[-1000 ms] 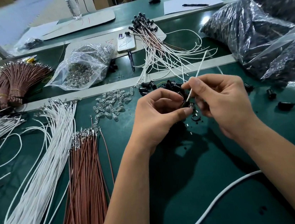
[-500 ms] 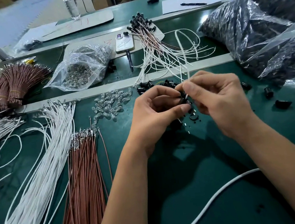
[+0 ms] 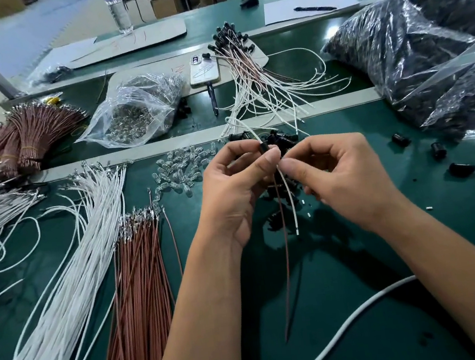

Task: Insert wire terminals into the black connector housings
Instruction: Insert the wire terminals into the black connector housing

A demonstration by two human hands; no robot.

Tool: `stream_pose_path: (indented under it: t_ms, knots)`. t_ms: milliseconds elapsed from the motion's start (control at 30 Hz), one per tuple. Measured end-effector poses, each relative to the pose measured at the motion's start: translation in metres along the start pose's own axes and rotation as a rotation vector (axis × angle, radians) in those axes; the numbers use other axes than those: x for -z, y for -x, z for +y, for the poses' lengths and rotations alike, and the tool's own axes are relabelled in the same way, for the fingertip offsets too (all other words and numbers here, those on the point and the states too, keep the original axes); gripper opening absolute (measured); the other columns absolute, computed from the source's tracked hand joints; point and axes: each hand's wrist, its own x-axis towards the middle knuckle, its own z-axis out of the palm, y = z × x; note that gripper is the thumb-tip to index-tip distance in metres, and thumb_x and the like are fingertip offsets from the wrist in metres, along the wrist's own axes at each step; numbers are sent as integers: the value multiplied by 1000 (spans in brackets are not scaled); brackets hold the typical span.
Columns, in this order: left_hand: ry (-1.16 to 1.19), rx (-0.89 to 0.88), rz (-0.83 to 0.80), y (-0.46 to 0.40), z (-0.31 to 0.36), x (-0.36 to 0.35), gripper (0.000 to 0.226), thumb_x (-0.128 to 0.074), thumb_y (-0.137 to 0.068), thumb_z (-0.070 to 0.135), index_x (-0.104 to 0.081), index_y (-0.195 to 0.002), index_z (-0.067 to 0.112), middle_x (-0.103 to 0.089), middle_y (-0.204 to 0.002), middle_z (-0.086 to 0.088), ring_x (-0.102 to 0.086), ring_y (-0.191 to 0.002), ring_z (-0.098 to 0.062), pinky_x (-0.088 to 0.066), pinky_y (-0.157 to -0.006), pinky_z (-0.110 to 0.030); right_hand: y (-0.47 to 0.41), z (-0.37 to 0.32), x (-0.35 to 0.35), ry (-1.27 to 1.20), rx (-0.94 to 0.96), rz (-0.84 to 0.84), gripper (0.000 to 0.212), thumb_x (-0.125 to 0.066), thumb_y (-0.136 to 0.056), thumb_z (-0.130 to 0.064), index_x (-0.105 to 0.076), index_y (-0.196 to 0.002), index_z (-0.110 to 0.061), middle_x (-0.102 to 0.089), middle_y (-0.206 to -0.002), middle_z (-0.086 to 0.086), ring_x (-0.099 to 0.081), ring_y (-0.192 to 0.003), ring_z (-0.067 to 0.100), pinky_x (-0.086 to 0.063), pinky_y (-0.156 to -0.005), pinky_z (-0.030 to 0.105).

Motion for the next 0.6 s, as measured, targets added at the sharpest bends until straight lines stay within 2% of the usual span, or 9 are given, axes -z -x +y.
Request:
stream_pose_path:
  t_ms: [67,167,333,400,533,600]
  knots:
    - [24,45,1,0,1,1,25,-80,-61,8,-67,-81,16,-71,-90,-12,-66,-68,-14,-55,-64,-20,1,0,-1,-4,-10,-24,8,-80,-91,-15,-78,-84,-17,-61,-53,-13,-49,-44,0,-37,-47,10]
    - [23,53,-5,0,1,2,26,-80,-62,8,-66,-83,14,-69,-94,-16,-66,-68,-15,-55,-64,-20,1,0,0,-2,-38,-41,11,-79,-92,-13,-76,-82,-16,-60,-53,-8,-48,-45,1,-38,-47,13]
    - [49,48,-7,0,3,1,24,-79,-62,10,-66,-82,13,-74,-88,-12,-64,-62,-12,-55,-63,-19,0,0,4,-5,-62,-169,13,-74,-90,-12,-72,-78,-14,-61,-60,-10,-49,-53,4,-40,-52,16]
    - [92,31,40,-1,5,3,25,-78,-63,10,-65,-83,13,-75,-85,-9,-64,-62,-11,-53,-64,-20,0,-2,10,8,-83,-333,10,-71,-86,-14,-70,-75,-14,-60,-62,-9,-50,-56,4,-40,-55,16]
    - [181,19,48,-1,10,6,21,-73,-70,6,-63,-88,13,-76,-83,-6,-65,-64,-10,-53,-63,-18,1,-7,22,9,-206,-800,8,-69,-86,-13,-70,-78,-15,-60,-66,-3,-51,-59,8,-41,-54,22]
    - [172,-3,-1,1,11,6,21,-76,-70,5,-64,-85,14,-75,-83,-7,-64,-63,-11,-52,-63,-19,2,-9,20,-48,-252,-821,8,-72,-90,-20,-72,-84,-15,-60,-64,0,-51,-52,7,-40,-45,20]
